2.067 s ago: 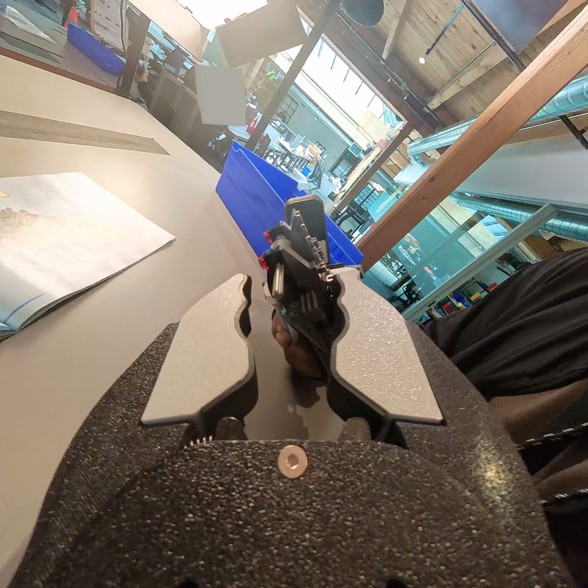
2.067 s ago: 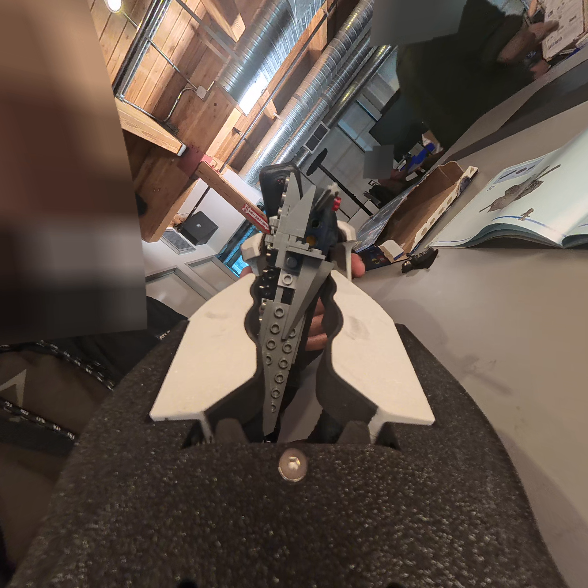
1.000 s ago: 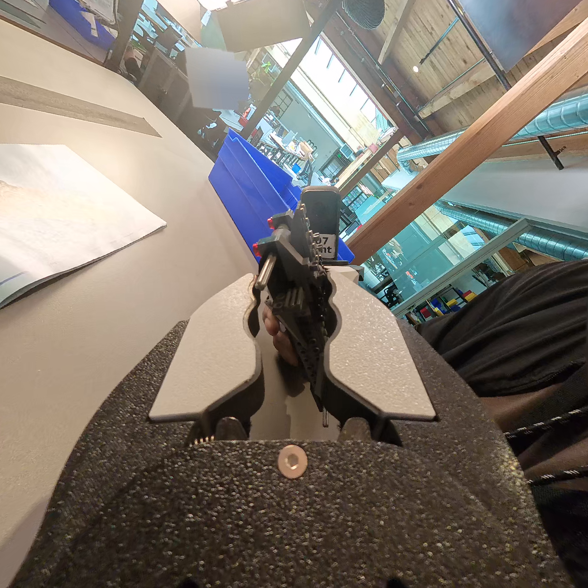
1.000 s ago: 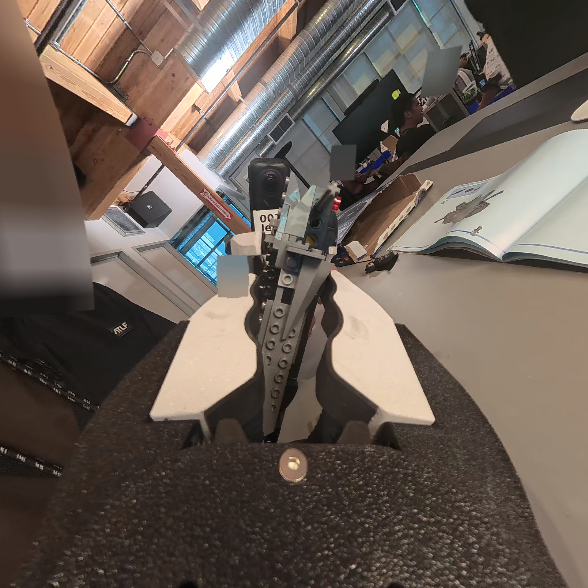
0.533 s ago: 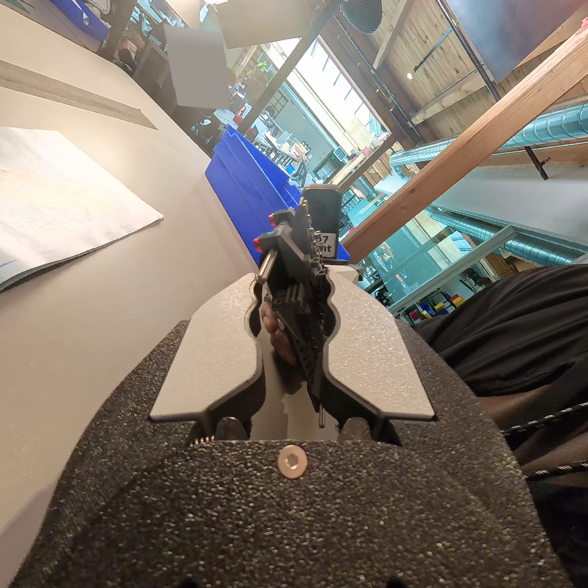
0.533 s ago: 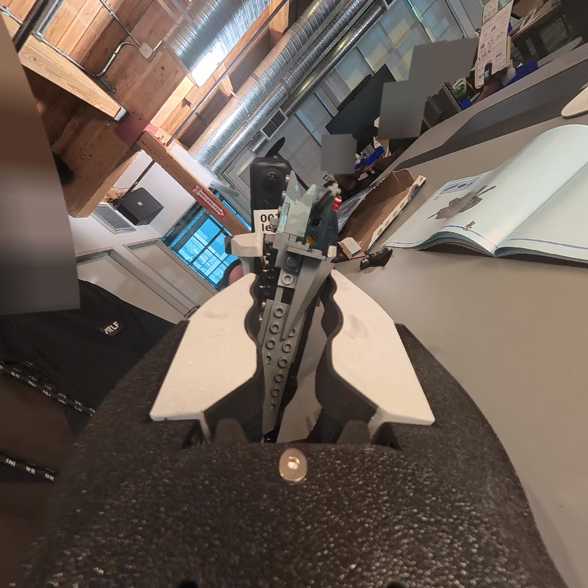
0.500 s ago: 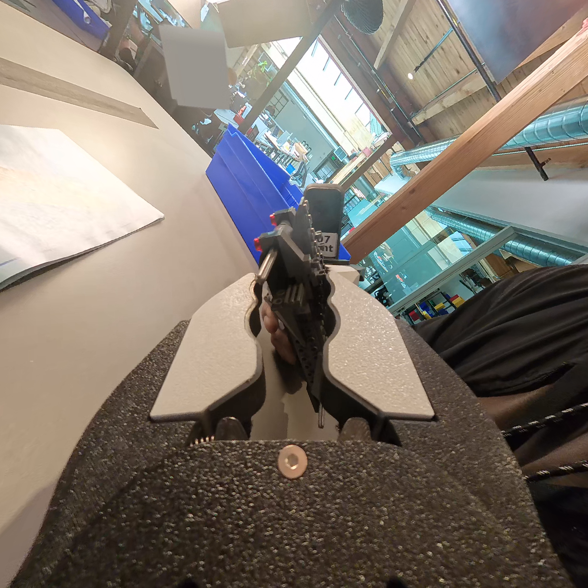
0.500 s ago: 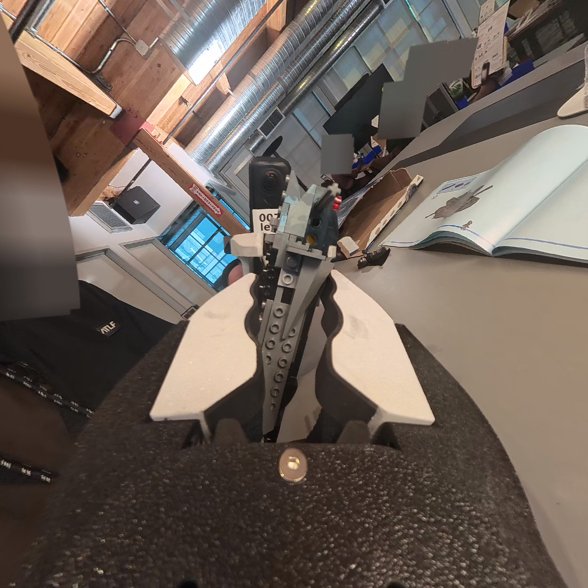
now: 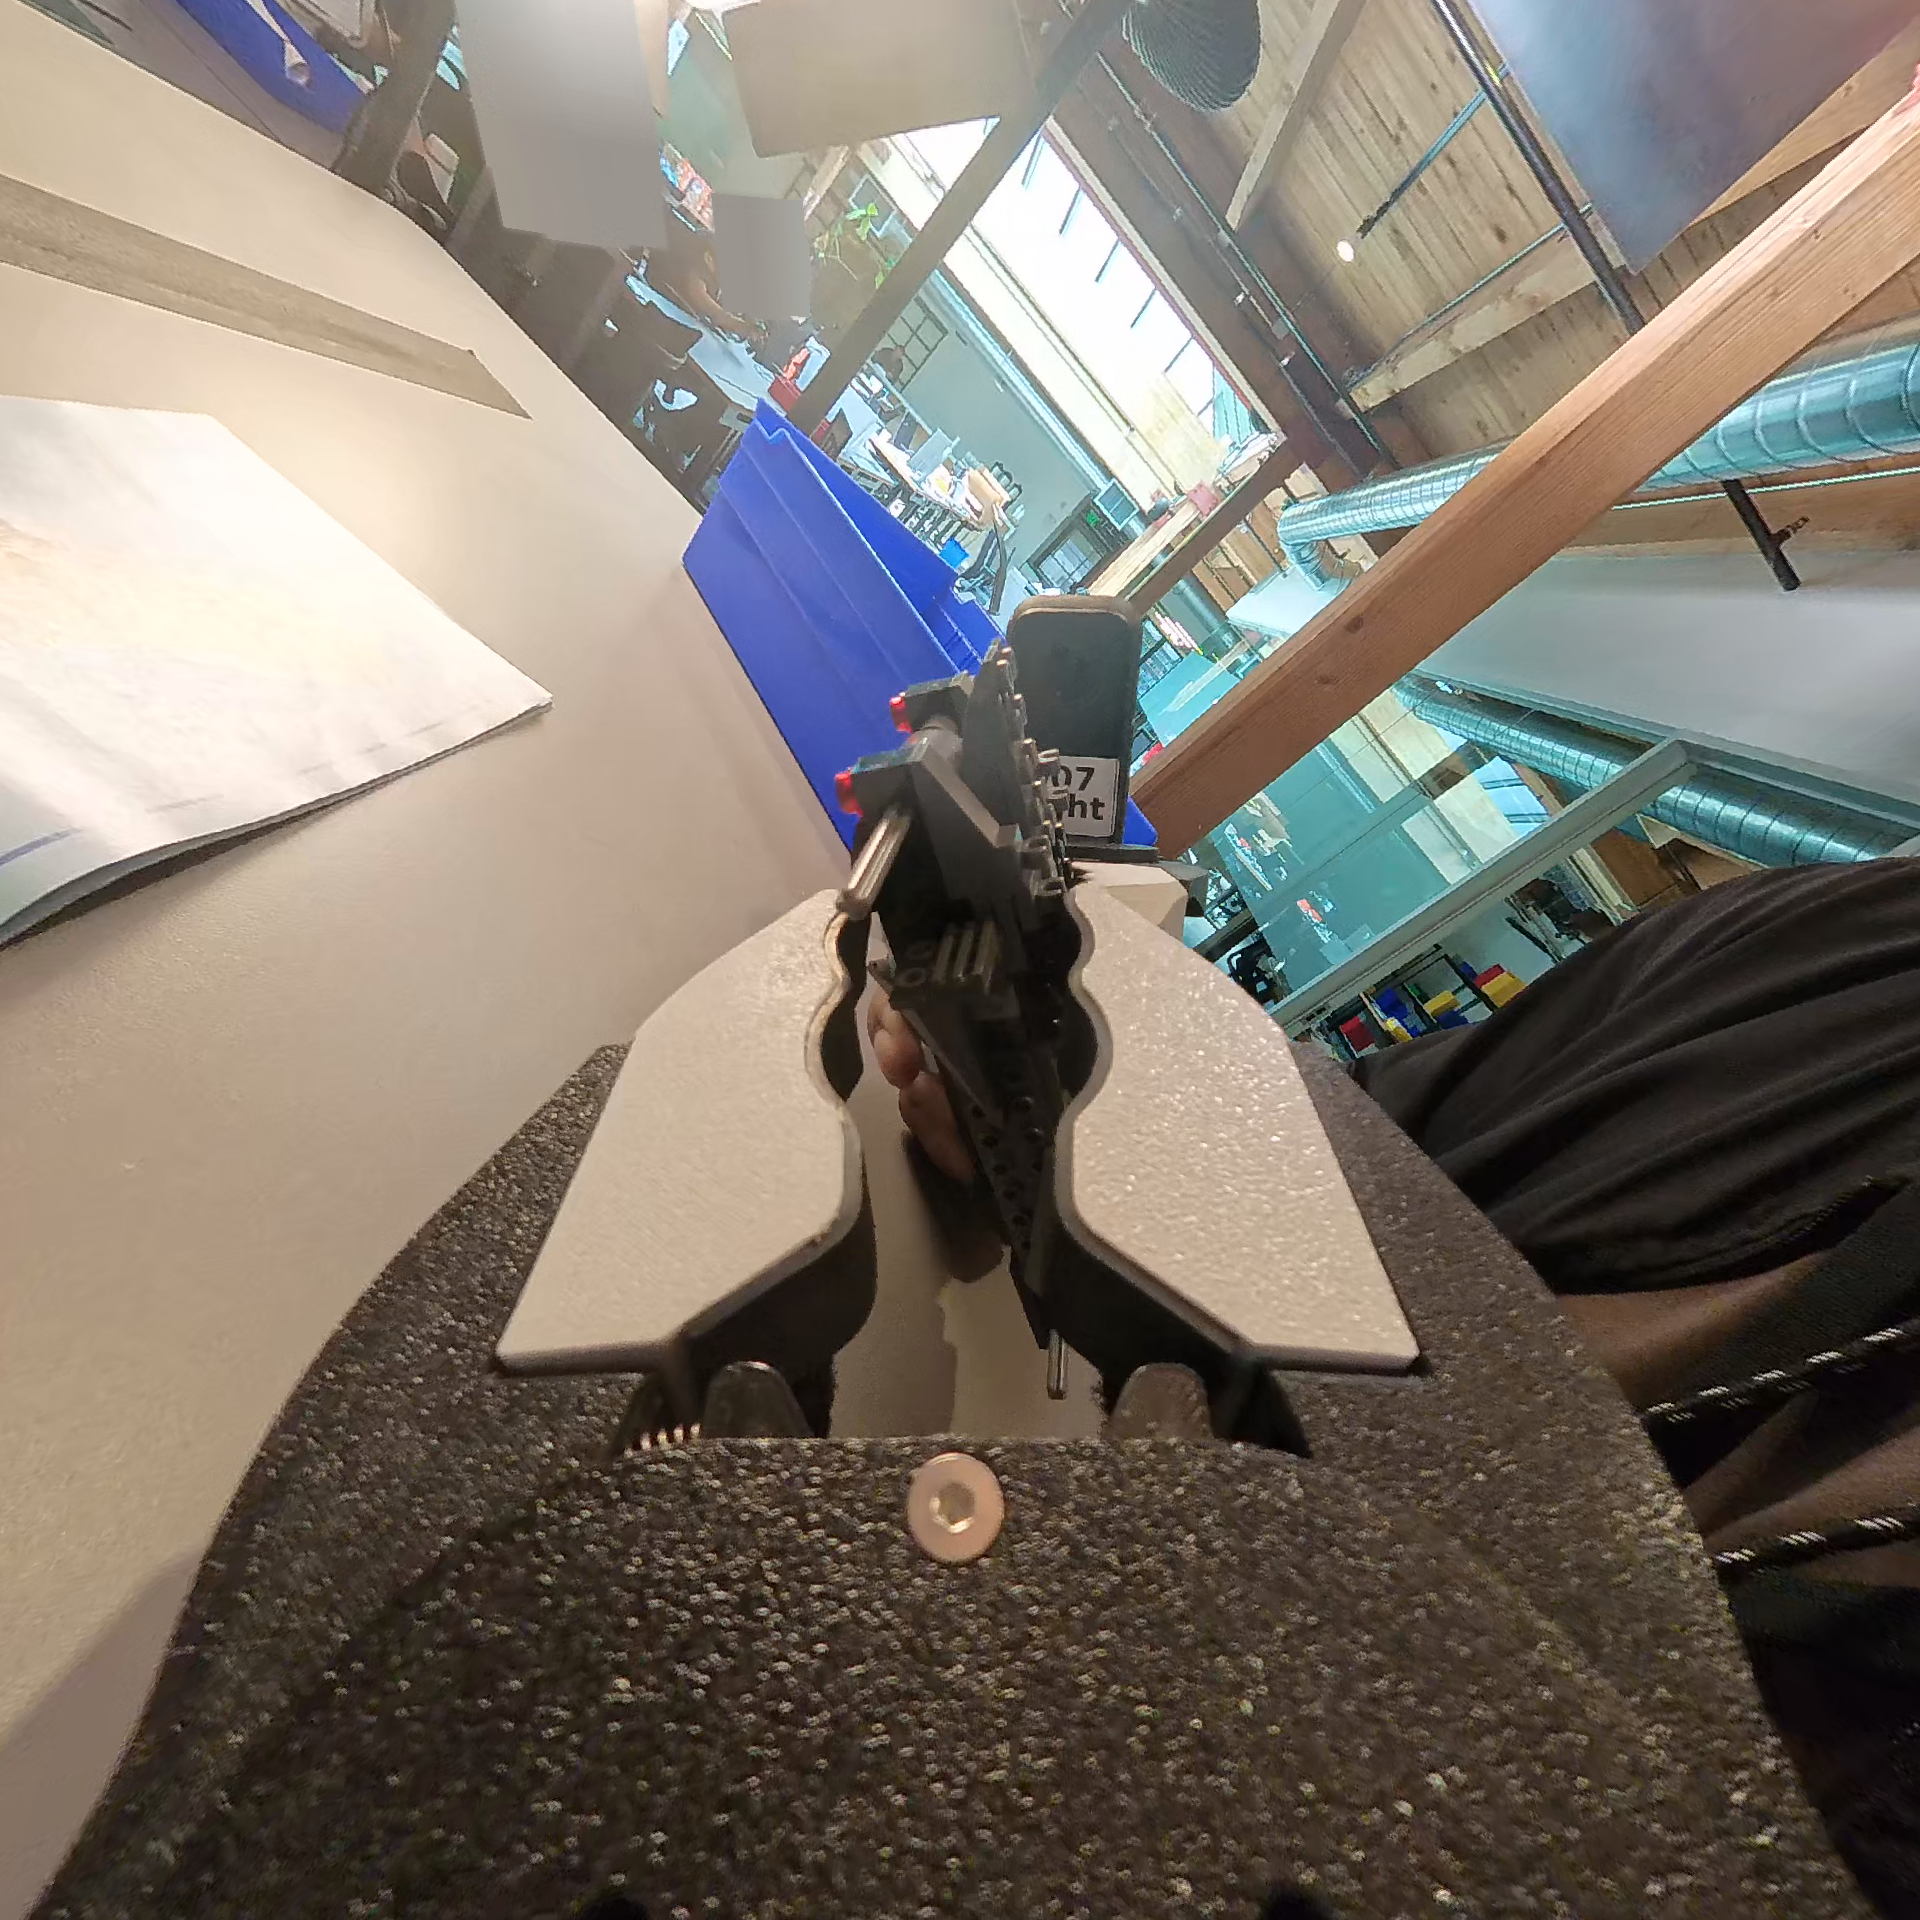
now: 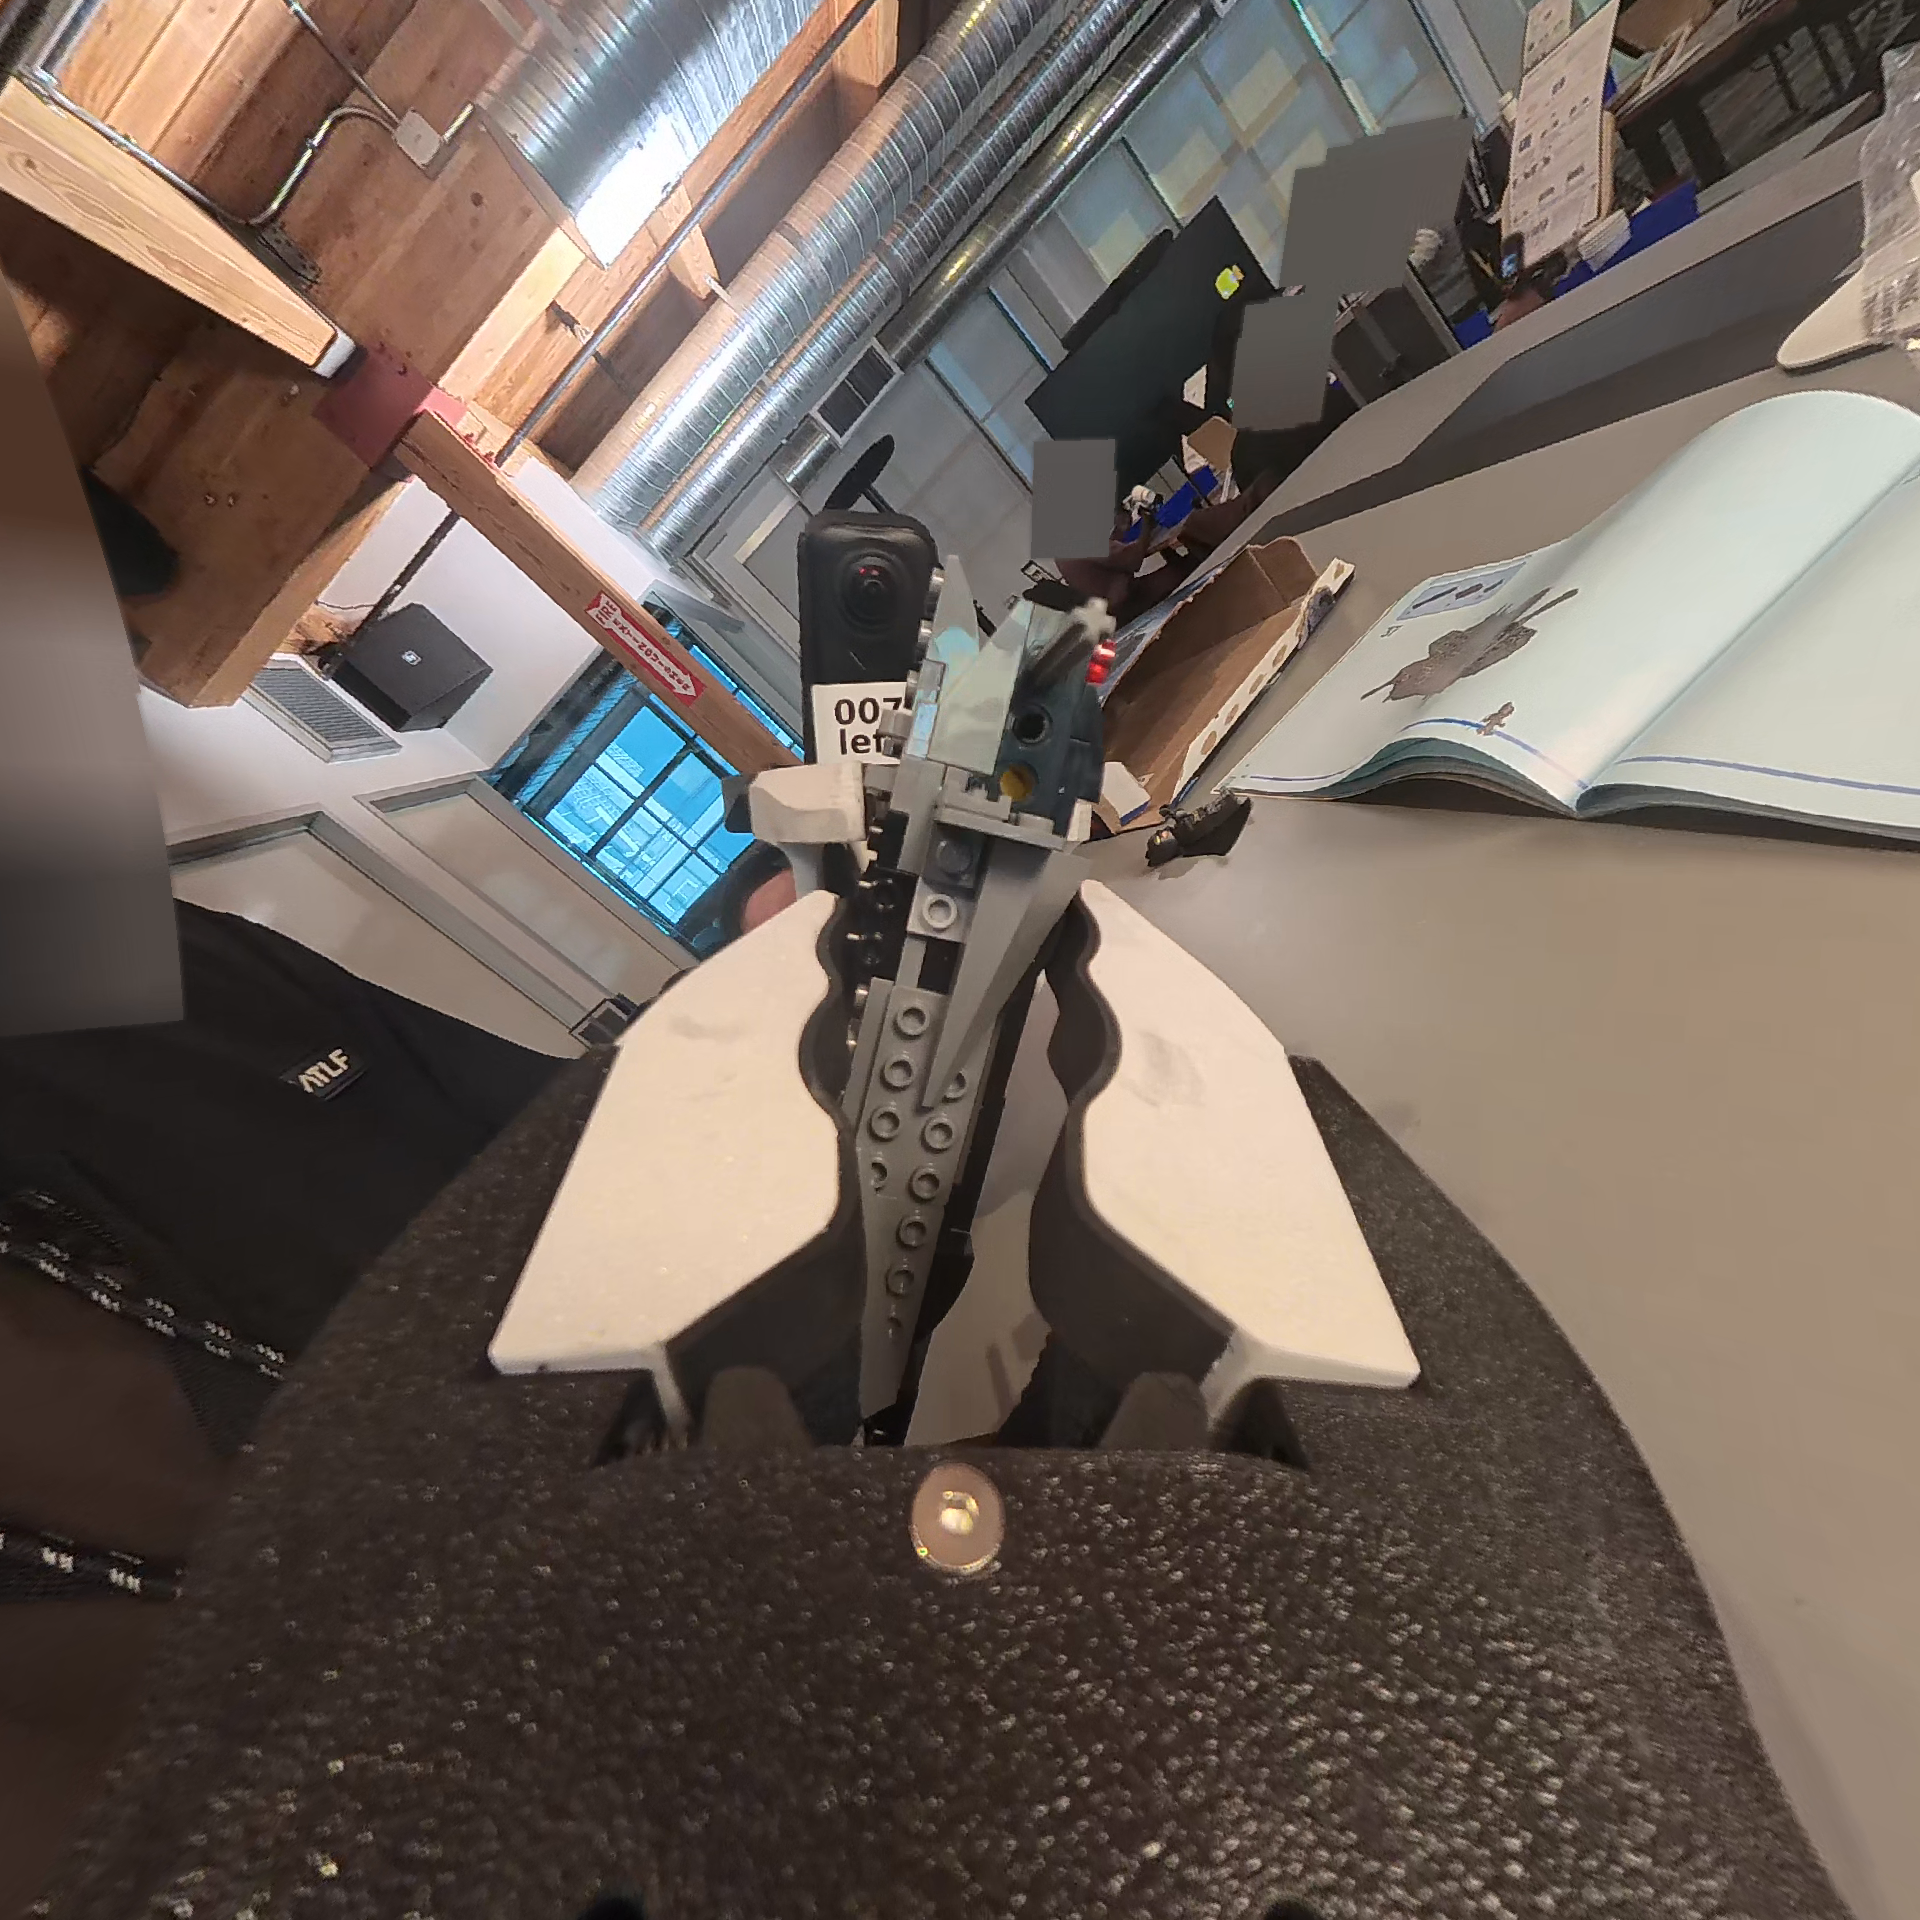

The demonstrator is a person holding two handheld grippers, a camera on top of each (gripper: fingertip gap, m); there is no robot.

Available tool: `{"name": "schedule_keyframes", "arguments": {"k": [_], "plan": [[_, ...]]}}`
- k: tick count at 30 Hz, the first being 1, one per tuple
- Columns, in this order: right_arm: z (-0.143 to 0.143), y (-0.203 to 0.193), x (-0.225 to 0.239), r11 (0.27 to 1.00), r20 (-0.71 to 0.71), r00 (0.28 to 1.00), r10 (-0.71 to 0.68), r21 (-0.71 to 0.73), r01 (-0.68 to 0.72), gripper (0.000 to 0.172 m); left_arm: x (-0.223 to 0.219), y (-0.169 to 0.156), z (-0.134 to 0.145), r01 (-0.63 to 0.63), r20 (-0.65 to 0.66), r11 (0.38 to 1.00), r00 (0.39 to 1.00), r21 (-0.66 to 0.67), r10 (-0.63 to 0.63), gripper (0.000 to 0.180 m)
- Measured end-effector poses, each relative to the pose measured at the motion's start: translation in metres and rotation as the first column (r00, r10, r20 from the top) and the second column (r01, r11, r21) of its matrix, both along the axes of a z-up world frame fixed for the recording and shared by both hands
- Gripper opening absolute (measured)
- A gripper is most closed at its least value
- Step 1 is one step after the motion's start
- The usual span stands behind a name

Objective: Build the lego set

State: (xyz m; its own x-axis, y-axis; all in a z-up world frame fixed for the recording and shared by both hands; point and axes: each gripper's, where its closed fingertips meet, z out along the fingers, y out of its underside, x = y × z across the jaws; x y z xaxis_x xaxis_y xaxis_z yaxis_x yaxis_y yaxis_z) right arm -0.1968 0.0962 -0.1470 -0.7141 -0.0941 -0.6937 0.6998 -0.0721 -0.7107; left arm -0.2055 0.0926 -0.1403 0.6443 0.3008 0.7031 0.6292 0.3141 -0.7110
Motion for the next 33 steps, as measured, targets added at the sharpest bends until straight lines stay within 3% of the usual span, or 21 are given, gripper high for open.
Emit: {"name": "schedule_keyframes", "arguments": {"k": [10, 15, 33], "plan": [[0.001, 0.0, -0.001, 1.0, 0.033, 0.999, 0.007, -0.022, -0.006, 0.036, 0.0, 0.0, 0.001, 0.015, 0.035, 1.0, 0.999, 0.013, -0.016, 0.037], [0.002, 0.001, -0.003, 1.0, 0.03, 1.0, 0.0, -0.029, 0.001, 0.036, 0.004, 0.004, 0.006, 0.059, 0.049, 0.997, 0.997, 0.055, -0.061, 0.047], [0.004, -0.001, 0.006, 1.0, -0.117, 0.993, -0.019, 0.02, 0.021, 0.036, 0.003, 0.0, 0.011, 0.018, -0.016, 0.997, 1.0, 0.069, -0.017, 0.037]]}}
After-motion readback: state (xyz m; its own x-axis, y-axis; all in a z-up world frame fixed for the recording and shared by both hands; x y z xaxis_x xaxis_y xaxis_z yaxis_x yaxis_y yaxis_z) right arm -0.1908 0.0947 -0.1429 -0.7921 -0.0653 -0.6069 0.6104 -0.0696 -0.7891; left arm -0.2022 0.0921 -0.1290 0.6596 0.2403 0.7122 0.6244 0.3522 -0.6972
